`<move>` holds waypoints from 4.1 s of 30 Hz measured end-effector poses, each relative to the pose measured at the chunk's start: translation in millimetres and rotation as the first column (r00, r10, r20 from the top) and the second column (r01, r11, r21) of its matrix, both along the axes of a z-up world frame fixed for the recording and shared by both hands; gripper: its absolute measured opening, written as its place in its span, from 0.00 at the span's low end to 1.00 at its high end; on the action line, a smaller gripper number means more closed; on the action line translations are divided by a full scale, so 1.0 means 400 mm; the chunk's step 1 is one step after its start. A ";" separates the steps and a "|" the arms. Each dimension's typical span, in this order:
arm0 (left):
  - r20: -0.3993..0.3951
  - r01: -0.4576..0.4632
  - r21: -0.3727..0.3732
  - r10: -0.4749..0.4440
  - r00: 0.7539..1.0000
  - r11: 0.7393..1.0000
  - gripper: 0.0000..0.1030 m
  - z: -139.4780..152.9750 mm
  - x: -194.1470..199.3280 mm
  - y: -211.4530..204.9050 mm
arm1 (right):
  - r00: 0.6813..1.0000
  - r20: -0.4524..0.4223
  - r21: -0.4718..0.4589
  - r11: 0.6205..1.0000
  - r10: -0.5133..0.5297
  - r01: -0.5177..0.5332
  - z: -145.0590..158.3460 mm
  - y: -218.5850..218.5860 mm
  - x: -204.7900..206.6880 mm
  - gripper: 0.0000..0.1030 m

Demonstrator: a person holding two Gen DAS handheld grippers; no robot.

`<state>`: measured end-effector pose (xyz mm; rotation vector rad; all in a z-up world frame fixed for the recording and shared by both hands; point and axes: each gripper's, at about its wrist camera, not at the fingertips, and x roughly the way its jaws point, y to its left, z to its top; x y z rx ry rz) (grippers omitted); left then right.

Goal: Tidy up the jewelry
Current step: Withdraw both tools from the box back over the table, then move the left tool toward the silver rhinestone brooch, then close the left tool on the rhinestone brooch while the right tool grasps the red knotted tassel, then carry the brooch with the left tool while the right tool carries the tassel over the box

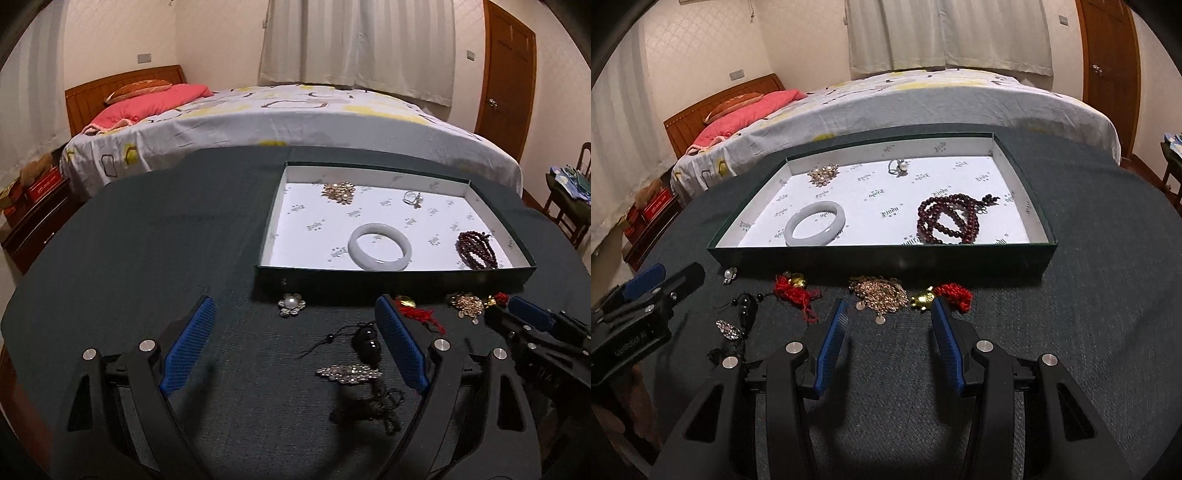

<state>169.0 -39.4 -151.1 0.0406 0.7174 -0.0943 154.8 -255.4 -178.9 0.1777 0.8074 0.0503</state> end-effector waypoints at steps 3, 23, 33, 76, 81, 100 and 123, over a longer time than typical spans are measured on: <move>-0.001 0.000 -0.007 0.000 1.000 1.000 0.83 0.000 0.000 0.003 | 1.000 -0.006 0.000 1.000 -0.011 0.011 -0.002 -0.010 -0.001 0.46; -0.101 0.064 0.003 -0.063 0.993 0.998 0.76 -0.081 -0.027 -0.035 | 0.999 -0.027 0.025 0.999 -0.024 0.025 -0.020 -0.031 -0.034 0.46; -0.127 0.057 -0.013 -0.058 0.990 0.998 0.76 -0.097 -0.017 -0.024 | 0.999 -0.035 0.029 0.999 -0.018 0.019 -0.022 -0.030 -0.031 0.46; -0.106 0.137 0.013 -0.135 0.985 0.991 0.15 -0.084 -0.015 0.004 | 0.999 -0.030 0.011 0.999 -0.034 0.034 -0.015 -0.044 -0.028 0.46; -0.098 0.116 0.014 -0.114 0.989 0.993 0.15 -0.072 -0.005 0.022 | 0.999 -0.032 0.010 0.999 -0.035 0.035 -0.013 -0.048 -0.018 0.46; -0.101 0.098 0.006 -0.097 0.990 0.995 0.15 -0.075 0.013 0.037 | 0.996 -0.068 -0.016 0.998 -0.062 0.061 -0.029 -0.078 0.052 0.40; -0.066 0.114 0.000 -0.113 0.991 0.994 0.14 -0.043 0.004 0.016 | 0.999 -0.028 0.026 0.999 -0.035 0.036 0.021 -0.088 -0.003 0.15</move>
